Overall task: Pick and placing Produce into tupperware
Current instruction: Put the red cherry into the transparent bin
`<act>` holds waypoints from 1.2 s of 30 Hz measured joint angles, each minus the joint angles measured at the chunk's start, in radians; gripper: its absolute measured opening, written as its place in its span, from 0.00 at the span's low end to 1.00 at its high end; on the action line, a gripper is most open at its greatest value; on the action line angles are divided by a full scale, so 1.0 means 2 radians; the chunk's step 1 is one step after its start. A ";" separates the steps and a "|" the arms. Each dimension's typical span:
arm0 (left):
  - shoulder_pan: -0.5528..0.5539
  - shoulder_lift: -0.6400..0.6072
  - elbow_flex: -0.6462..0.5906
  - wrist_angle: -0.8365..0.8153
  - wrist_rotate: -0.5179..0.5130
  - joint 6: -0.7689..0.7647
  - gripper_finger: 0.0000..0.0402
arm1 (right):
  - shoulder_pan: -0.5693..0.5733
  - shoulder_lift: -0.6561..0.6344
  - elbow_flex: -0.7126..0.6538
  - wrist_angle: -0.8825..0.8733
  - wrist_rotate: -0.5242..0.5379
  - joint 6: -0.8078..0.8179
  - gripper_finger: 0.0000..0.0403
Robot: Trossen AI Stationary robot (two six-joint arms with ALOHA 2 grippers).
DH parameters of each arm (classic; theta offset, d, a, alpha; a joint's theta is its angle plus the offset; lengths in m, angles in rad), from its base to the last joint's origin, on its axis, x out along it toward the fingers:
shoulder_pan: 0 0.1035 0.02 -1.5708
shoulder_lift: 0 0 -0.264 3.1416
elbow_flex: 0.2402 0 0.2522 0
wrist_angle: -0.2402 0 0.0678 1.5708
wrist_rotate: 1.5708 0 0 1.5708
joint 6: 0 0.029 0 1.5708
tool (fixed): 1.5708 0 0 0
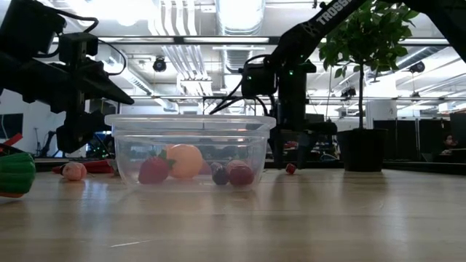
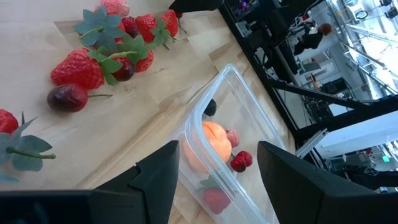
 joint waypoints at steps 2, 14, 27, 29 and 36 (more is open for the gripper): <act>0.000 0.000 0.000 0.000 0.000 0.000 0.50 | 0.002 0.000 0.000 -0.002 -0.001 0.000 0.50; 0.000 0.000 0.000 0.000 0.000 0.001 0.50 | 0.009 -0.001 0.000 -0.008 -0.004 0.005 0.25; 0.000 0.000 0.000 0.000 -0.001 0.001 0.50 | 0.036 -0.002 0.000 -0.009 -0.019 -0.007 0.14; 0.000 0.000 0.000 0.000 -0.001 0.001 0.50 | 0.042 -0.002 0.001 -0.009 -0.021 -0.007 0.12; 0.000 0.000 0.000 0.000 -0.001 0.000 0.50 | 0.080 -0.039 0.012 -0.006 -0.044 -0.009 0.10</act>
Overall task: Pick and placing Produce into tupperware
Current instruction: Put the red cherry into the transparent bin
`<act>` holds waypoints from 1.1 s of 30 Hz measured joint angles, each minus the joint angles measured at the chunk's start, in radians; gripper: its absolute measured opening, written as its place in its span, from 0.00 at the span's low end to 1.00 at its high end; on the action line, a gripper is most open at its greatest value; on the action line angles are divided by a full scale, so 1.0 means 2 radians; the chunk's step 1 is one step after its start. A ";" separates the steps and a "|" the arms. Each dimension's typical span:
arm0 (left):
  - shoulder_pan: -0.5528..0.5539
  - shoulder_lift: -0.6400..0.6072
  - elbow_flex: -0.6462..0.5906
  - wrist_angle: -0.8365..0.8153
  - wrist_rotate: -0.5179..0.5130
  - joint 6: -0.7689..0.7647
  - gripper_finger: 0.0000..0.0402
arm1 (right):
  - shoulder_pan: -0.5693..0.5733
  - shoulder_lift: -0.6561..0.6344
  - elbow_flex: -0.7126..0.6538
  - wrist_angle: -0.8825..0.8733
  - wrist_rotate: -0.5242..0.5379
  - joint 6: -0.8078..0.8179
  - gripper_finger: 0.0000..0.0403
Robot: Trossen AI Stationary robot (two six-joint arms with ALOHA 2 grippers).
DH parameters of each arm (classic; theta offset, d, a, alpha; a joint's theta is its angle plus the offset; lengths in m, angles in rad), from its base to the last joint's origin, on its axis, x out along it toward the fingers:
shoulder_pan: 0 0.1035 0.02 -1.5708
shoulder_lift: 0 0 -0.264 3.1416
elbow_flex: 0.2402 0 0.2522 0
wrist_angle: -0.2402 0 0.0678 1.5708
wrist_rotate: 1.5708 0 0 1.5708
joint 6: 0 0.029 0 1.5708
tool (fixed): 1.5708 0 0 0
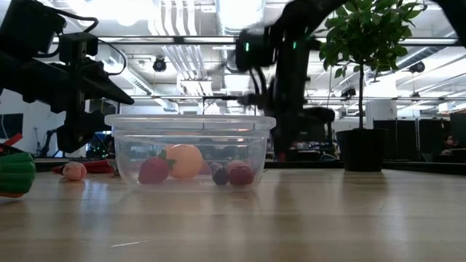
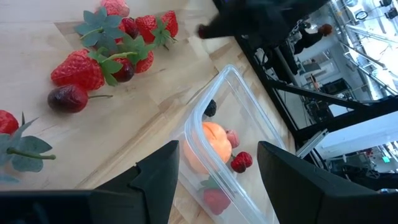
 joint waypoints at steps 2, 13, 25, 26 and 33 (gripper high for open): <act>0.000 0.000 0.000 0.000 0.000 0.000 0.50 | 0.015 -0.023 0.006 0.000 0.000 0.000 0.10; 0.000 0.000 0.000 0.002 -0.009 -0.001 0.50 | 0.102 -0.072 0.061 0.095 -0.090 -0.070 0.13; 0.000 -0.001 0.000 0.014 -0.008 -0.005 0.50 | 0.113 -0.020 0.067 0.109 -0.050 -0.077 0.43; 0.000 -0.001 0.000 0.014 -0.008 -0.005 0.50 | 0.111 -0.022 0.067 0.105 -0.036 -0.070 0.46; 0.000 -0.001 0.000 0.014 -0.006 -0.005 0.50 | 0.043 -0.058 0.067 0.037 0.058 -0.019 0.55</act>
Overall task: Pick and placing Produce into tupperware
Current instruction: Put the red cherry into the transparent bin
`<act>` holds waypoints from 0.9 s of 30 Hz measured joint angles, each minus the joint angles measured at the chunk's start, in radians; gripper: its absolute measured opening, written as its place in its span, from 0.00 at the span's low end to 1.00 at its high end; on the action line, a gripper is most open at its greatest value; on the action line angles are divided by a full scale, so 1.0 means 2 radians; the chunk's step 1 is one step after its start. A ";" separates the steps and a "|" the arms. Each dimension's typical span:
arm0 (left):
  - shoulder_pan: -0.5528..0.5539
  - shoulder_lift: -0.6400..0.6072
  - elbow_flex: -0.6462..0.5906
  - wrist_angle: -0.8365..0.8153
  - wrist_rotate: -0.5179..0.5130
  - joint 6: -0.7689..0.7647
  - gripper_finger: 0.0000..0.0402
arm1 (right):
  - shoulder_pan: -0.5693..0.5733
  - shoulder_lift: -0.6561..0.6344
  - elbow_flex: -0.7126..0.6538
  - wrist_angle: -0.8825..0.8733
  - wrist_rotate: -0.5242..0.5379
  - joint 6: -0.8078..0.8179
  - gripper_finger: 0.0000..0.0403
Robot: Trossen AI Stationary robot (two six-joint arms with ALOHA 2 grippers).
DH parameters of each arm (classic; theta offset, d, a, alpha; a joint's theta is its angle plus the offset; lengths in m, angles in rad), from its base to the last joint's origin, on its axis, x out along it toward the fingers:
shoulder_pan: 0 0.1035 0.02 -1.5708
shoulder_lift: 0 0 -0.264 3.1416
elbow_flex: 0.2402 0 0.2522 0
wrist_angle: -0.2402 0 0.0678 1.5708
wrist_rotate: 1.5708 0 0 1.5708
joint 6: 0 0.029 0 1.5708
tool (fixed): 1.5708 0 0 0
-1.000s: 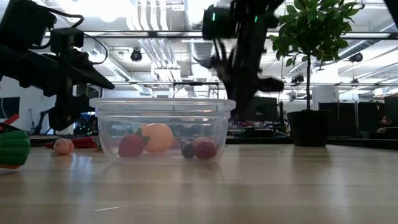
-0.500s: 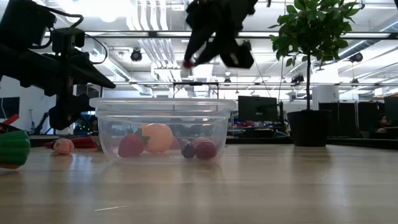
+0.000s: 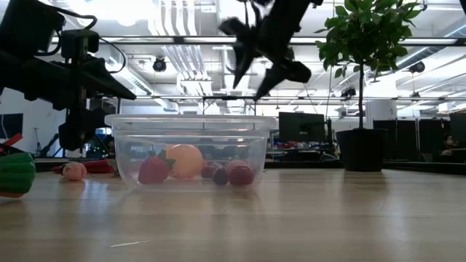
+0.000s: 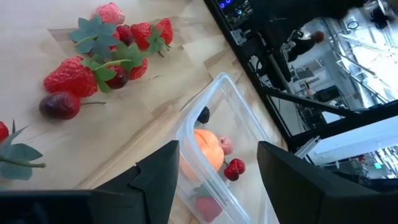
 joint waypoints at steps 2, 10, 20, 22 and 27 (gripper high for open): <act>0.000 0.000 0.000 -0.001 0.000 0.001 0.50 | -0.029 -0.001 0.000 -0.010 0.015 -0.013 0.55; 0.000 0.001 0.000 -0.002 0.000 0.002 0.50 | -0.125 0.030 -0.001 -0.010 0.008 -0.069 0.55; 0.000 0.001 0.000 -0.002 0.000 0.002 0.50 | -0.161 0.099 0.035 -0.011 -0.034 -0.219 0.55; 0.000 0.000 0.000 -0.002 0.000 0.002 0.50 | -0.168 0.119 0.053 -0.017 -0.045 -0.227 0.55; 0.000 0.000 0.000 -0.002 0.002 0.002 0.50 | -0.185 0.179 0.120 -0.072 -0.044 -0.228 0.55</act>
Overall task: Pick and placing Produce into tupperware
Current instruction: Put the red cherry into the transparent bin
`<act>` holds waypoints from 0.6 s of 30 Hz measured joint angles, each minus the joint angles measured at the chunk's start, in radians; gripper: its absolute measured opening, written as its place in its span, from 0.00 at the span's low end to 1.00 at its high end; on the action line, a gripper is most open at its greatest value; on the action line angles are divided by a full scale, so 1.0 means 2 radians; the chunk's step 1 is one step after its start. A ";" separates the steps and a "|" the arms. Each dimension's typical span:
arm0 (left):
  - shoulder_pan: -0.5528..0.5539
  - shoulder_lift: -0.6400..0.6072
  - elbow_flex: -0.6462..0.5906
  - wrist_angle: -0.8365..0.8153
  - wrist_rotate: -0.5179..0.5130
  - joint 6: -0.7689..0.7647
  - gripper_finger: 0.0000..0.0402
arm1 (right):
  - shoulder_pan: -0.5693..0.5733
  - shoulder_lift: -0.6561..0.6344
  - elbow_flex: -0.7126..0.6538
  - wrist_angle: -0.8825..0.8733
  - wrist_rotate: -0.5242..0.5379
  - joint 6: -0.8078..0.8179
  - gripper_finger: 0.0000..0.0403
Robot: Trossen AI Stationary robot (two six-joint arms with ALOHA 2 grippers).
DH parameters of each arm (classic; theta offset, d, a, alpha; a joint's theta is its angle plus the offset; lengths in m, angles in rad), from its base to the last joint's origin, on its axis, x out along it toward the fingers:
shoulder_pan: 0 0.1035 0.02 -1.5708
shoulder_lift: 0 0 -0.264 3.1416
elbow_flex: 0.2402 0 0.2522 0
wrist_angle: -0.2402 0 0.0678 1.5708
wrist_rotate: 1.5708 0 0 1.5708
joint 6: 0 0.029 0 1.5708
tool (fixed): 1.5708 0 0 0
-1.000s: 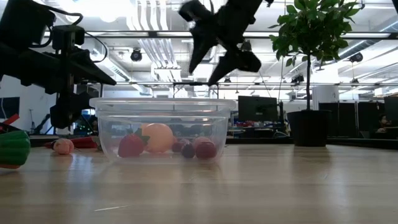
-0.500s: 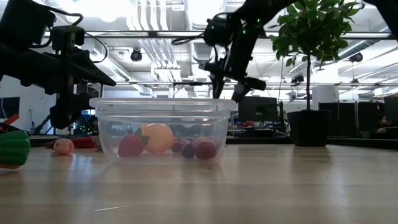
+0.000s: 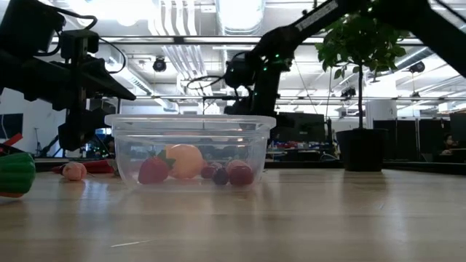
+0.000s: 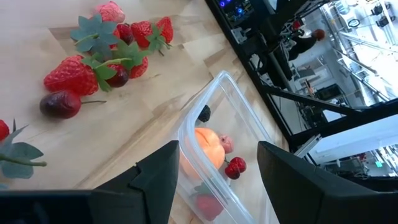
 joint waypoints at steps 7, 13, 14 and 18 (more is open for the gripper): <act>0.000 0.000 0.000 0.000 0.010 0.000 0.50 | -0.008 0.078 0.108 -0.091 -0.002 -0.023 0.55; 0.000 0.000 0.000 0.000 0.010 0.000 0.50 | -0.009 0.116 0.150 -0.114 -0.010 -0.029 0.54; 0.000 0.000 0.000 0.000 0.010 0.000 0.50 | -0.009 0.119 0.150 -0.116 -0.010 -0.031 0.54; 0.000 0.001 0.000 0.000 0.010 0.001 0.50 | -0.010 0.118 0.141 -0.124 -0.010 -0.035 0.54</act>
